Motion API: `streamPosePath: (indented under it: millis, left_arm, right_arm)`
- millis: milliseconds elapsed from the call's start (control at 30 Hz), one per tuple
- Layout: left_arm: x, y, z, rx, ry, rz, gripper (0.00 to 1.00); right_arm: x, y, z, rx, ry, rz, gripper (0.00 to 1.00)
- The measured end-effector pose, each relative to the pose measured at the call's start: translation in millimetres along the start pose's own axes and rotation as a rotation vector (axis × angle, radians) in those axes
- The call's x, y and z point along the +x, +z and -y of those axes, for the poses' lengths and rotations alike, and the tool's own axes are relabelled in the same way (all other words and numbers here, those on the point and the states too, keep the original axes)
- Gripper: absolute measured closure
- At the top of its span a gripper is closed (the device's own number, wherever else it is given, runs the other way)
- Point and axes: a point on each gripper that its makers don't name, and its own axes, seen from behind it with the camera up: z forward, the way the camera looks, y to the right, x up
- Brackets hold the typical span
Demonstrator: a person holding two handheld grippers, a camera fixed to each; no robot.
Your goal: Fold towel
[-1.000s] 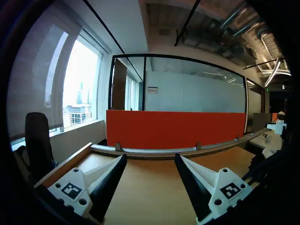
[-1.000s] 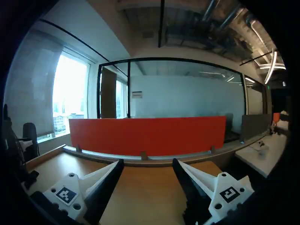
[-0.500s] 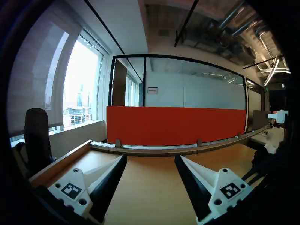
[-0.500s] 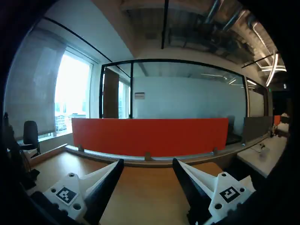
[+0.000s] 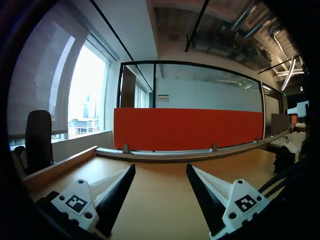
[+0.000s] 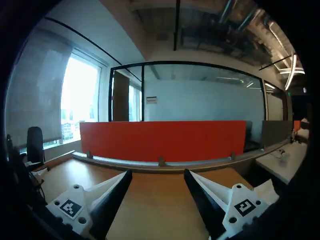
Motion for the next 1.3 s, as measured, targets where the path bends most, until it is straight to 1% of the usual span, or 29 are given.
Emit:
streamPosePath:
  millis: [100, 200, 267, 400, 500, 600, 700, 867, 1000, 1300]
  left_arm:
    - [-13, -1.1, 2.2, 0.004, 0.008, 0.0, 0.06]
    - [-25, -2.4, 4.4, 0.011, 0.014, 0.002, 0.06]
    - [-33, -3.7, 5.2, 0.015, 0.007, 0.0, 0.06]
    - [-45, -6.2, 6.2, 0.013, -0.001, -0.004, 0.06]
    - [-54, -7.5, 8.3, 0.014, 0.012, -0.003, 0.06]
    - [-60, -9.0, 10.6, 0.021, 0.025, -0.006, 0.06]
    - [-65, -11.5, 12.8, 0.023, 0.027, -0.012, 0.06]
    - [-73, -14.3, 19.9, 0.035, 0.029, -0.012, 0.06]
    - [-79, -15.5, 24.8, 0.044, 0.03, -0.011, 0.06]
    - [-88, -15.7, 27.3, 0.052, 0.023, 0.013, 0.06]
  right_arm:
    - [-8, 0.2, 1, 0.0, -0.001, 0.003, 0.0]
    - [-15, 0.7, 0, -0.005, -0.014, 0.011, 0.0]
    - [-19, 1.5, 0, -0.008, -0.021, 0.013, 0.0]
    - [-22, 2.6, 1, -0.009, -0.029, 0.011, 0.0]
    - [-22, 2.6, 2, -0.009, -0.028, 0.002, 0.0]
    - [-25, 2.6, 1, -0.011, -0.025, -0.002, 0.0]
    - [-29, 2.2, 0, -0.015, -0.028, -0.003, 0.0]
    - [-39, 2.8, 4, -0.013, -0.036, 0.002, 0.0]
    - [-41, 2.3, 6, -0.009, -0.036, 0.004, 0.0]
    - [-41, 1.7, 5, -0.014, -0.038, 0.001, 0.0]
